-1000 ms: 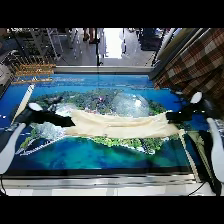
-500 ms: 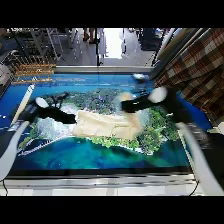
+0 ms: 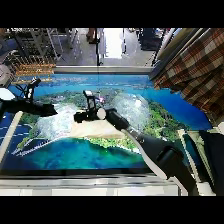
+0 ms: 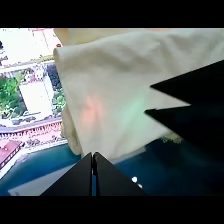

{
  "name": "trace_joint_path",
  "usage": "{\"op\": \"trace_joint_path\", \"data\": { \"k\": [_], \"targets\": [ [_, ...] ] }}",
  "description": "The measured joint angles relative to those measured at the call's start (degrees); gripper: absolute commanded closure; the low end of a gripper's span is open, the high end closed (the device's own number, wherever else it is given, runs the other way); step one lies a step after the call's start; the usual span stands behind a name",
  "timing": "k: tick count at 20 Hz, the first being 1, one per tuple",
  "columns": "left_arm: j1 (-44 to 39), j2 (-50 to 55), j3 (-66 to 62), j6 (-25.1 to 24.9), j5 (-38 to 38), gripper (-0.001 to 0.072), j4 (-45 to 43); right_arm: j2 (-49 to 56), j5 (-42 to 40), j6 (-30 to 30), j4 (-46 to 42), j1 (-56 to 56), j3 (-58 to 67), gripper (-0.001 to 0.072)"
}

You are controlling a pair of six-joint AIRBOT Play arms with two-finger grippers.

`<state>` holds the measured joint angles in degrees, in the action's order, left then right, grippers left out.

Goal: Fold the clothes and pants, and hang the long-sleeved shirts on hangers.

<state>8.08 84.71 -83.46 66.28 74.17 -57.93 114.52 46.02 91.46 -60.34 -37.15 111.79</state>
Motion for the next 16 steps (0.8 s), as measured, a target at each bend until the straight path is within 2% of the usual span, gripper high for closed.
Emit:
{"op": "trace_joint_path", "data": {
  "k": [2,6,7,8,12,16],
  "targets": [
    [-1.9,1.99,-0.02,-1.11,0.07,0.0702,0.13,-3.13,7.39,-0.02,-3.85,4.17,0.81,0.0172],
    [-6.78,8.35,-0.02,-2.08,-2.1,0.0702,0.04,-12.98,20.92,-1.03,-5.97,17.31,-9.38,0.016],
    [-7.8,9.88,-0.02,-2.16,-2.95,0.0702,0.0,-15.04,22.64,-2.36,-3.54,20.48,-13.7,0.0092],
    [-8.72,11.34,-0.02,-2.19,-3.76,0.0702,0.0,-16.57,24.0,-4.37,-0.17,23.67,-18.64,0.0067],
    [-10.45,15.26,-0.07,-2.14,-7.56,0.0703,-0.02,-16.96,22.97,-14.69,13.44,32.41,-33.24,0.0065],
    [-10.99,17.07,-0.07,-1.97,-10.25,0.0703,-0.11,-10.43,21.42,-23.8,23.41,35.78,-35.19,0.0065]
  ]
}}
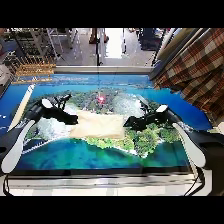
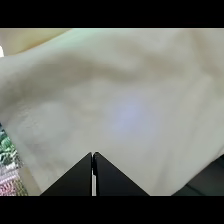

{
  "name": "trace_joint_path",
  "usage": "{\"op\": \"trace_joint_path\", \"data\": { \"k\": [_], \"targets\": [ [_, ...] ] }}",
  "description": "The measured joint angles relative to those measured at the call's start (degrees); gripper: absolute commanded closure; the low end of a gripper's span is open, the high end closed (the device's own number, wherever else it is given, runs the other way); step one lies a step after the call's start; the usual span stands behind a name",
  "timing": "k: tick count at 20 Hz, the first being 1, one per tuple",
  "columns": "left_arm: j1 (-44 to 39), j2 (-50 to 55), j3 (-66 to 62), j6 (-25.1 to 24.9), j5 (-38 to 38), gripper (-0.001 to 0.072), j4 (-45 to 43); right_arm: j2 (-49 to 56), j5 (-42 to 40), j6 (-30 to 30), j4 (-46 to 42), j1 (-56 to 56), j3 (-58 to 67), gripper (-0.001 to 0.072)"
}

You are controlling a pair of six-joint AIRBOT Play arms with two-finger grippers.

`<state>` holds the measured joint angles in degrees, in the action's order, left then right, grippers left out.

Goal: Fold the clothes and pants, and hang the long-sleeved shirts on hangers.

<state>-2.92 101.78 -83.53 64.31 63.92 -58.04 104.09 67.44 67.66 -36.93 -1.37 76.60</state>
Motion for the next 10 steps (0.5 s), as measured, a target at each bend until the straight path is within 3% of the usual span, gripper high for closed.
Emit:
{"op": "trace_joint_path", "data": {
  "k": [5,6,7,8,10],
  "targets": [
    [-0.17,2.25,-0.11,0.48,-1.22,0.0703,0.09,8.41,3.56,-4.07,7.48,-1.6,7.1,0.0085],
    [-0.17,2.49,-0.17,0.68,-1.25,0.0703,0.11,9.88,4.31,-3.26,7.96,-2.47,8.9,0.0221],
    [-0.17,2.64,-0.39,1.01,-1.16,0.0703,0.11,11.34,4.81,-2.84,8.0,-3.5,10.69,0.0519],
    [-0.17,2.69,-0.76,1.2,-0.66,0.0703,0.15,12.81,5.4,-2.1,7.5,-4.68,12.52,0.0694],
    [-0.17,2.14,-1.9,1.66,2.54,0.0703,0.42,13.75,7.04,-0.92,9.25,-6.6,16.31,0.0696]
  ]
}}
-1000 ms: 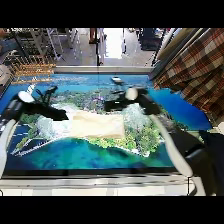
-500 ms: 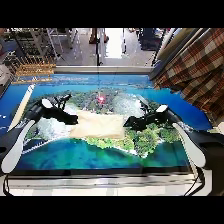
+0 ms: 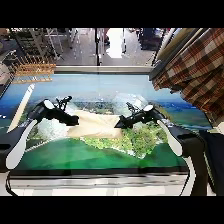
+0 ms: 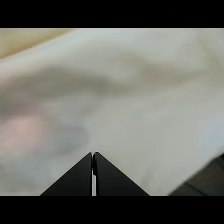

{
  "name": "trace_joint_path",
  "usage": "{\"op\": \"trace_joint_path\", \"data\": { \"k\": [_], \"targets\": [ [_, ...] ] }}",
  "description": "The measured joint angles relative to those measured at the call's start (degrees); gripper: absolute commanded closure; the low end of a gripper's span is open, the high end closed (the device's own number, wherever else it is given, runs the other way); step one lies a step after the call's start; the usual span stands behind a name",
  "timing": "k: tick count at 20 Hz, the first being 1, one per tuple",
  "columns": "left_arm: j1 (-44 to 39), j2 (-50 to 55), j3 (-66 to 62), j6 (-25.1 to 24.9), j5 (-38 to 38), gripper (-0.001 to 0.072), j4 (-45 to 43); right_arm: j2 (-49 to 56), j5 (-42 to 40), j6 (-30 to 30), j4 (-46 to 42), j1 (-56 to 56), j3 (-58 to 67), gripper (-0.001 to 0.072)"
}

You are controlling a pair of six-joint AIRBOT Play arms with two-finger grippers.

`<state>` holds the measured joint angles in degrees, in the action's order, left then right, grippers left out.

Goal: Fold the clothes and pants, and hang the long-sleeved shirts on hangers.

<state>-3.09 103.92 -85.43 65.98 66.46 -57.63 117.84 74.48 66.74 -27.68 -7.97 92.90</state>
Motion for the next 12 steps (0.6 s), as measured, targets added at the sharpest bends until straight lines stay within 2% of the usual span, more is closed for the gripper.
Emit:
{"op": "trace_joint_path", "data": {
  "k": [3,6,12],
  "targets": [
    [0.35,-3.82,-1.4,0.35,7.43,0.0703,0.35,-2.4,2.05,4.96,-3.8,-0.35,5.14,0.0697],
    [0.81,-10.23,-1.88,0.46,15.61,0.0703,0.55,-9.53,4.66,10.36,-8.85,4.42,8.02,0.0697],
    [0.98,-22.32,-2.1,0.5,27.5,0.0702,0.59,-26.84,5.73,18.84,-12.24,27.87,9.66,0.0697]
  ]
}}
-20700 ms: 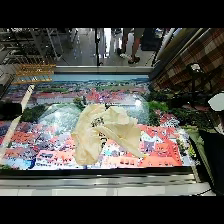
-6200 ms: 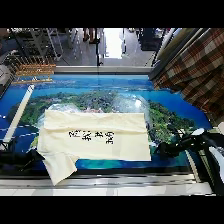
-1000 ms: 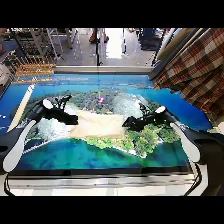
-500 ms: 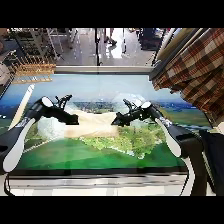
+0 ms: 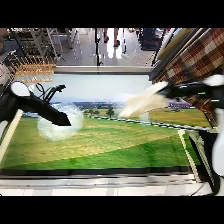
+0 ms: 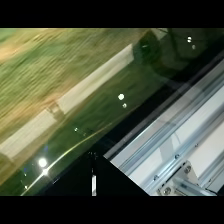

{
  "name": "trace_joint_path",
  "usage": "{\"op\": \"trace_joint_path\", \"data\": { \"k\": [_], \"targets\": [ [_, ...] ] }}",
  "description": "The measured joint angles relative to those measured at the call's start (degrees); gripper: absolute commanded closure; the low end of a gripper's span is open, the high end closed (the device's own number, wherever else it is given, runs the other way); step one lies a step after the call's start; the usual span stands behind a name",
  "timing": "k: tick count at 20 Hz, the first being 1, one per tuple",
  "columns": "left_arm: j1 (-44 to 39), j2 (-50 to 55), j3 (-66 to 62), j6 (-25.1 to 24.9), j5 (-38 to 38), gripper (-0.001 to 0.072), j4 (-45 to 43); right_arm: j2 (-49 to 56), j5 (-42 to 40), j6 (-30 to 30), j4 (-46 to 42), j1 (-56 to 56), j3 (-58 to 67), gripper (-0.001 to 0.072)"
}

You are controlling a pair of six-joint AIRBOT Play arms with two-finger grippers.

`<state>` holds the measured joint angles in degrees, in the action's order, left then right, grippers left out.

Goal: Fold the clothes and pants, and hang the long-sleeved shirts on hangers.

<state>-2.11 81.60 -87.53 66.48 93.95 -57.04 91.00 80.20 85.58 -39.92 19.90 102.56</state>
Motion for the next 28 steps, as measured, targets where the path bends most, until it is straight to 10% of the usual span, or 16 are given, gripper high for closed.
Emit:
{"op": "trace_joint_path", "data": {
  "k": [10,18,21,28],
  "targets": [
    [-0.02,-6.6,0.07,0.44,3.19,0.0702,0.0,-10.51,10.16,-3.93,-9.9,49.33,-9.64,0.0697],
    [-0.02,-6.91,0.07,1.86,3.37,0.0703,0.04,-10.93,12.74,-10.23,-28.81,68.43,-28.0,0.0686],
    [-0.02,-6.91,0.07,2.29,3.37,0.0703,0.07,-10.93,11.82,-12.37,-34.21,70.07,-29.62,0.0091],
    [0.0,-6.97,0.07,2.58,3.37,0.0703,-0.74,-10.93,10.62,-13.07,-29.38,66.95,-28.55,0.015]
  ]
}}
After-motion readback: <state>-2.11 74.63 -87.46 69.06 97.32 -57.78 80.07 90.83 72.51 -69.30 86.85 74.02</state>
